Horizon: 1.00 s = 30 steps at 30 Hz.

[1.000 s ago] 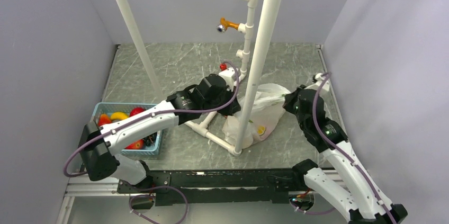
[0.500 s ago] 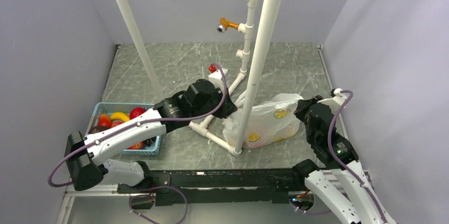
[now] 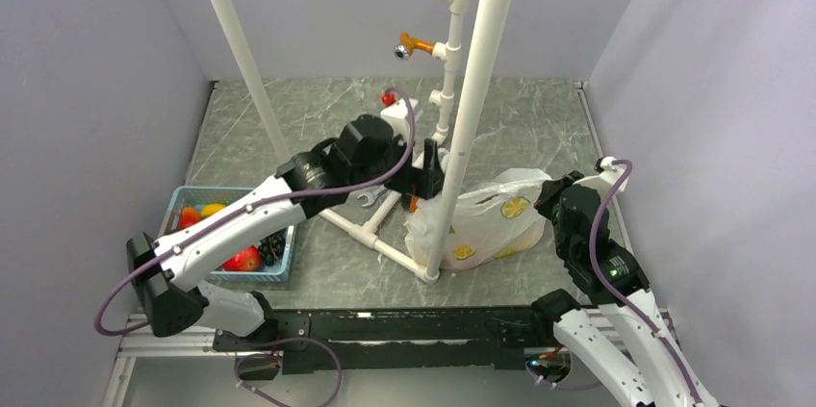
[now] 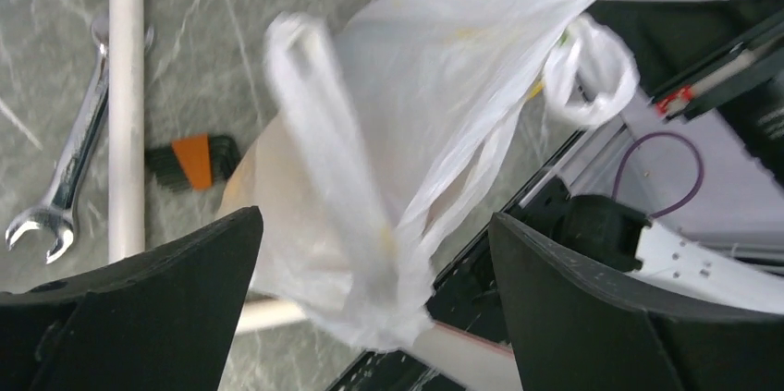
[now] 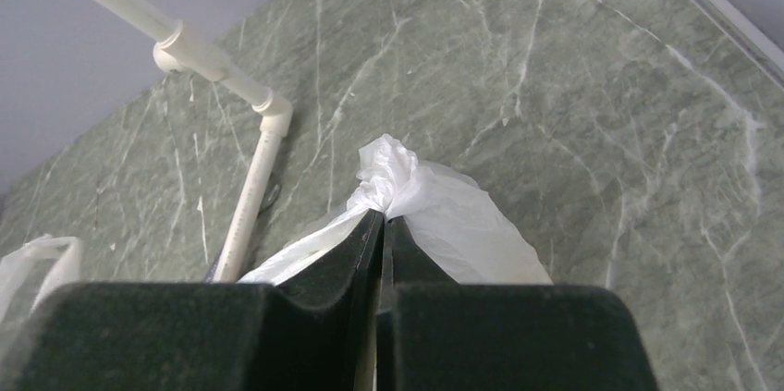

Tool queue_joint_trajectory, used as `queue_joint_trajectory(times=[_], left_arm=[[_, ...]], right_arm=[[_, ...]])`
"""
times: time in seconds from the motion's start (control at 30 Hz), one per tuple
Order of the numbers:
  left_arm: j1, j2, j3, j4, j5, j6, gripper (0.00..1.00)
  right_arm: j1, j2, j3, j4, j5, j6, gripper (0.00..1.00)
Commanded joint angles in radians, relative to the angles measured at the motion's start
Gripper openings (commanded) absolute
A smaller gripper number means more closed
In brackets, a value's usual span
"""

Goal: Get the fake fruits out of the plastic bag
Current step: Untie the plastic bag at the center of the board, then adjust the plastic bag at the center of the board.

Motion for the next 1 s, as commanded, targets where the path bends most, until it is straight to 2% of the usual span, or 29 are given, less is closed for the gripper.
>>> queue_joint_trajectory(times=[0.0,0.17,0.27,0.3,0.4,0.47,0.5,0.53,0.67,0.7,0.77,0.9,0.93,0.97], left_arm=[[0.025,0.119,0.162,-0.093,0.072,0.026,0.99],[0.027,0.221,0.258,-0.060,0.148,0.010,0.99],[0.027,0.272,0.329,-0.115,0.135,0.021,0.96],[0.027,0.271,0.326,-0.106,0.134,0.023,0.92],[0.029,0.222,0.247,-0.029,0.127,0.020,0.68],[0.028,0.192,0.215,-0.012,0.094,0.023,0.56],[0.029,0.177,0.205,-0.023,0.062,0.027,0.57],[0.029,0.160,0.196,-0.033,0.037,0.030,0.62],[0.030,0.078,0.129,-0.032,-0.042,0.038,0.95],[0.029,0.062,0.101,-0.026,-0.062,0.038,0.99],[0.041,0.048,0.069,-0.019,-0.080,0.028,0.99],[0.079,0.088,0.050,0.008,-0.007,-0.004,0.99],[0.083,0.106,0.058,0.004,-0.006,-0.007,0.99],[0.085,0.123,0.070,-0.009,-0.006,-0.010,1.00]], right_arm=[[-0.003,-0.009,0.014,0.050,-0.030,-0.030,0.05],[-0.003,0.003,0.012,0.046,-0.064,-0.034,0.06],[-0.003,0.001,0.033,0.025,-0.078,-0.038,0.08],[-0.002,-0.006,0.039,0.024,-0.088,-0.049,0.10],[-0.002,-0.035,0.045,0.029,-0.124,-0.073,0.17],[-0.003,-0.053,0.043,0.029,-0.137,-0.086,0.18],[-0.003,-0.061,0.043,0.022,-0.133,-0.085,0.18],[-0.003,-0.066,0.044,0.014,-0.125,-0.079,0.18],[-0.003,-0.072,0.037,0.005,-0.124,-0.080,0.19],[-0.004,-0.071,0.037,0.005,-0.130,-0.084,0.19],[-0.002,-0.065,0.045,0.008,-0.172,-0.111,0.21],[-0.002,-0.057,0.090,0.001,-0.317,-0.204,0.41],[-0.002,-0.058,0.106,-0.018,-0.322,-0.204,0.49],[-0.003,-0.056,0.130,-0.043,-0.320,-0.197,0.61]])
